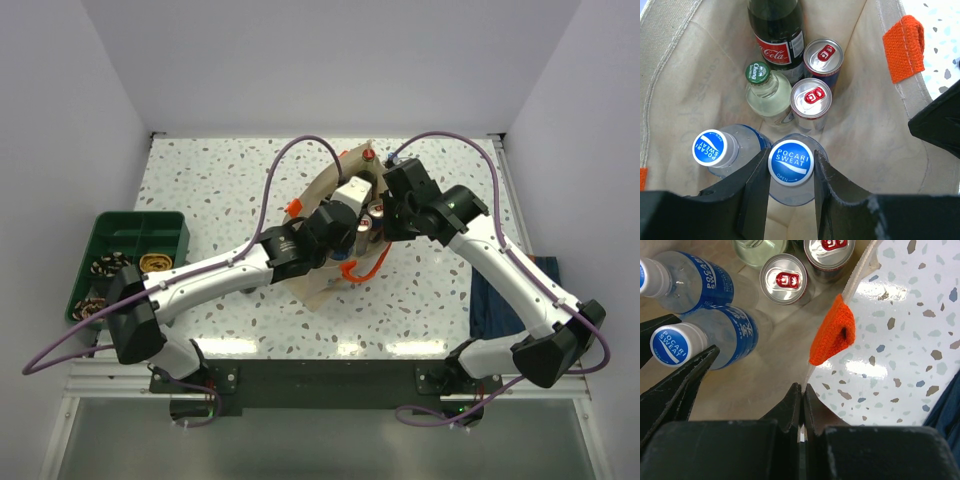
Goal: Place the beverage into the canvas bag
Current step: Place the drink in the canvas bag.
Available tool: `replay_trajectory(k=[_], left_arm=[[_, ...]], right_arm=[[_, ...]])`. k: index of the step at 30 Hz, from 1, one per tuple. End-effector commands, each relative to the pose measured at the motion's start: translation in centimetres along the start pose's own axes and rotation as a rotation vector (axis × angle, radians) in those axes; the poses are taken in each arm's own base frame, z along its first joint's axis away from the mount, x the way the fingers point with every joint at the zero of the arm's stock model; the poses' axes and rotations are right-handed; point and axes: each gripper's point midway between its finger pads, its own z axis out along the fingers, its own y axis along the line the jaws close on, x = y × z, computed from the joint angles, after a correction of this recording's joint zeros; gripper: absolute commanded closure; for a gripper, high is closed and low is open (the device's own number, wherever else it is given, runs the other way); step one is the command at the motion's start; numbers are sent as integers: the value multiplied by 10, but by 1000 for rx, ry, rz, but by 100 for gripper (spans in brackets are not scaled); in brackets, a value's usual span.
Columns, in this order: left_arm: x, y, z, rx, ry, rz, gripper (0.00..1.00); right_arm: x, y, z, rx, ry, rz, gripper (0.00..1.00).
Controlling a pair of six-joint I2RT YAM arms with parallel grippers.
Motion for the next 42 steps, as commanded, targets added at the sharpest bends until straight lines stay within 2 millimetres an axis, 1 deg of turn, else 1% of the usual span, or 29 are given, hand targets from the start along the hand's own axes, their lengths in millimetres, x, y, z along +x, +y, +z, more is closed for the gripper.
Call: replay_trajectory(k=[1,7,11,15,21,31,36,42], left_arm=[[-39,-8,-2,18,-136,-116,100],[-34,-7,3,8,-154,-163,100],[-30,-1,5,-32,-160,-193,100],[-31,6,5,-69,-181,-228,100],[-28,9,4,-90,-175,-264,100],[-3,14,5,-126,-85,-273,100],[3,16,4,-133,-58,-275,100],[16,15,7,-139,-14,-253,100]], right_arm=[[-15,3,-16,-35,-67,15,100],[-13,2,-17,-30,-64,11,100],[-13,1,-19,-27,-66,7,100],[-14,0,-20,-26,-66,5,100],[-12,0,-19,-25,-62,4,100],[-13,0,-18,-28,-67,7,100],[-12,0,-18,-30,-64,8,100],[-12,1,-18,-34,-65,8,100]])
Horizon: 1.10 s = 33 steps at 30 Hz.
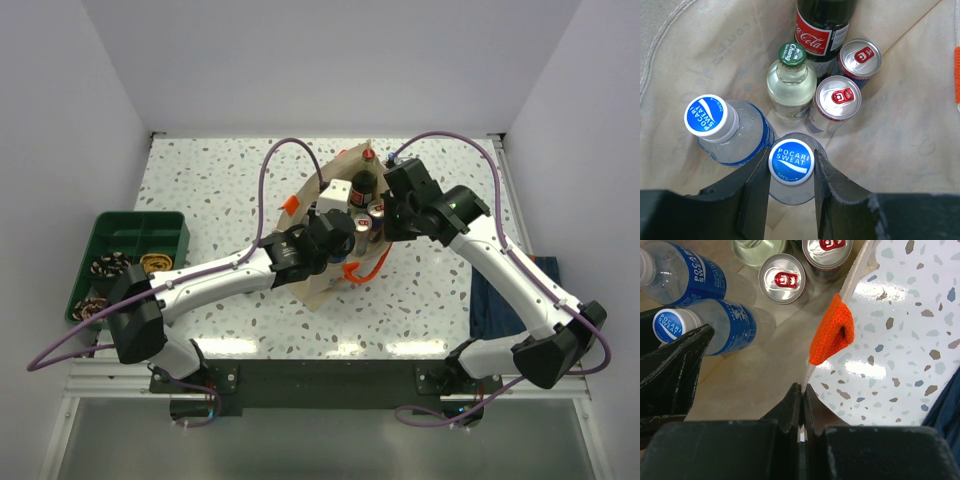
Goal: Place the beverage into the canvas bag
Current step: Place the drink in the canvas bag.
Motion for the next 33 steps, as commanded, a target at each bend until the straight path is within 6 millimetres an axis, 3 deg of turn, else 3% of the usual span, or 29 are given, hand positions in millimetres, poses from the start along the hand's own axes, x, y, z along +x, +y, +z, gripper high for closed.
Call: replay_trajectory(k=[1,11,14,15,18,21,33], left_arm=[[-4,-4,-2,5,6,-46,100],[2,-20,2,90,32,20,100],[0,-24,0,111,26,27,100],[-1,-24,0,117,20,31,100],[-5,-25,-3,135,2,35,100],[-9,-25,-7,151,-15,49,100],[-9,-13,-12,100,-34,156,100]], right_arm=[[-12,2,-17,-34,-63,12,100],[-13,3,-18,-43,-67,11,100],[-14,6,-21,-68,-75,2,81],[-15,8,-22,-82,-79,2,65],[-21,12,-28,-112,-116,6,47],[-27,16,-34,-141,-149,7,39],[-35,16,-32,-127,-167,5,38]])
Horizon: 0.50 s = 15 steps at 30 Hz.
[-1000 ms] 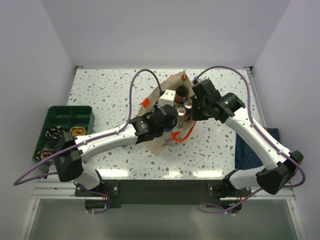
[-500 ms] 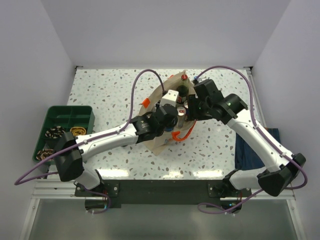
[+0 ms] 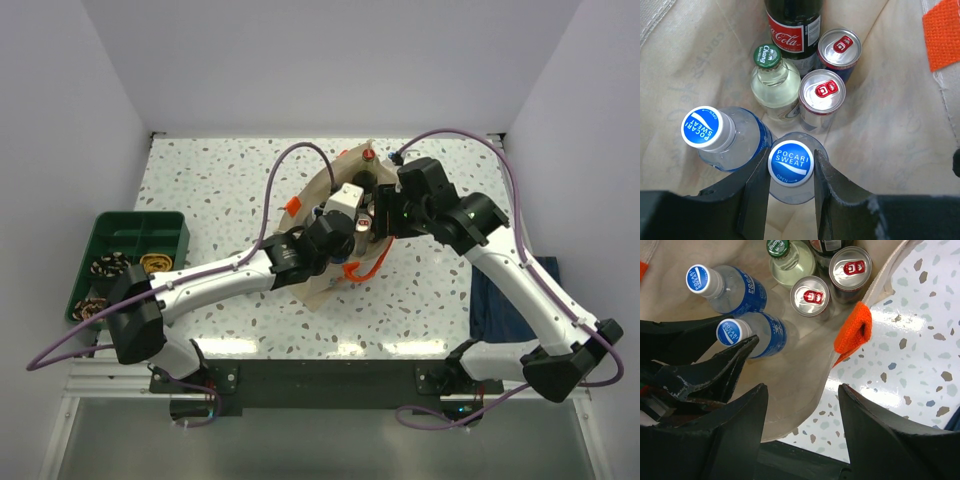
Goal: Place the beverage into the canvas bag
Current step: Place the drink in the canvas bag.
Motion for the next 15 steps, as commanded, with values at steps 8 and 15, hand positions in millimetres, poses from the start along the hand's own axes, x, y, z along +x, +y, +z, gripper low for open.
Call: replay_trajectory(k=[8,15], left_arm=[[-19,0,-11,-14,-3,116,100],[-12,3,-13,-22,32,122,99]], right_arm=[[-17,4,-2,-8,-57,-4,38],[-16,4,0,-8,-52,-2,38]])
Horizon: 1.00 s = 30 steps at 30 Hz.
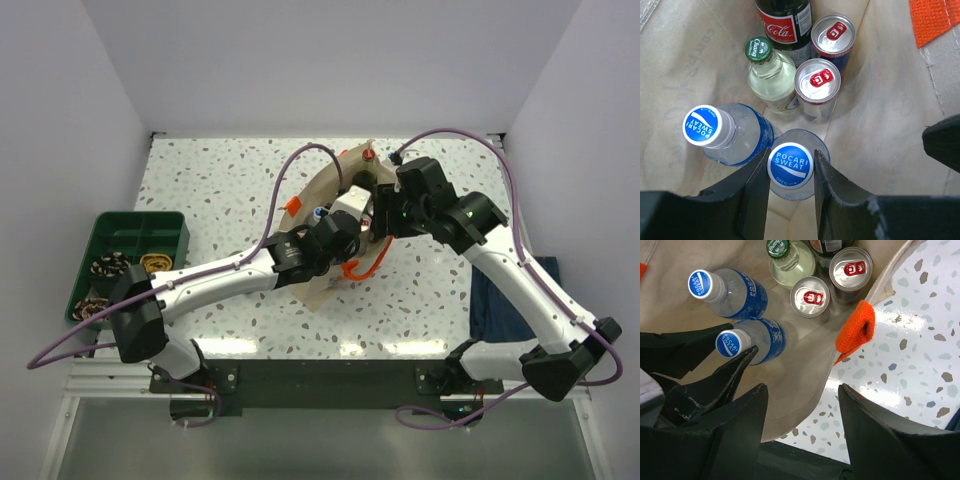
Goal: Place the beverage into the canvas bag
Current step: Place the drink in the canvas bag.
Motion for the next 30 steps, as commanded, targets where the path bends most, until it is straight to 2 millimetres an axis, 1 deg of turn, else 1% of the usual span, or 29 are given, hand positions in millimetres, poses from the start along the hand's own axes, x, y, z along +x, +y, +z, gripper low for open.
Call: replay_trajectory(k=[1,3,4,6,7,9,10,12,13,15,16,21,30], left_arm=[[-11,7,-8,-27,-3,39,96],[-6,8,-8,-30,15,43,89],[-5,9,-8,-33,18,40,83],[-1,10,-9,-35,31,42,76],[0,10,-9,-37,34,40,70],[2,10,-8,-37,40,37,65],[2,10,-8,-36,40,37,61],[4,9,-8,-34,44,37,58],[5,9,-7,-35,47,39,54],[4,9,-7,-33,45,37,50],[4,8,-7,-32,45,37,46],[4,8,-7,-31,43,34,41],[-2,8,-10,-25,27,15,41]], right_arm=[[-16,3,-2,-10,-55,2,38],[-16,3,-2,-9,-56,3,38],[-15,4,-2,-10,-53,2,38],[-15,4,-2,-12,-54,2,38],[-15,4,-2,-13,-54,6,38],[-14,4,-3,-14,-53,5,38],[-14,3,-3,-13,-54,6,38],[-14,4,-3,-14,-53,6,38],[-14,3,-3,-12,-52,6,38],[-14,3,-4,-11,-54,6,38],[-13,2,-4,-11,-53,6,38],[-13,2,-6,-10,-58,7,38],[-12,0,-6,-8,-57,6,38]])
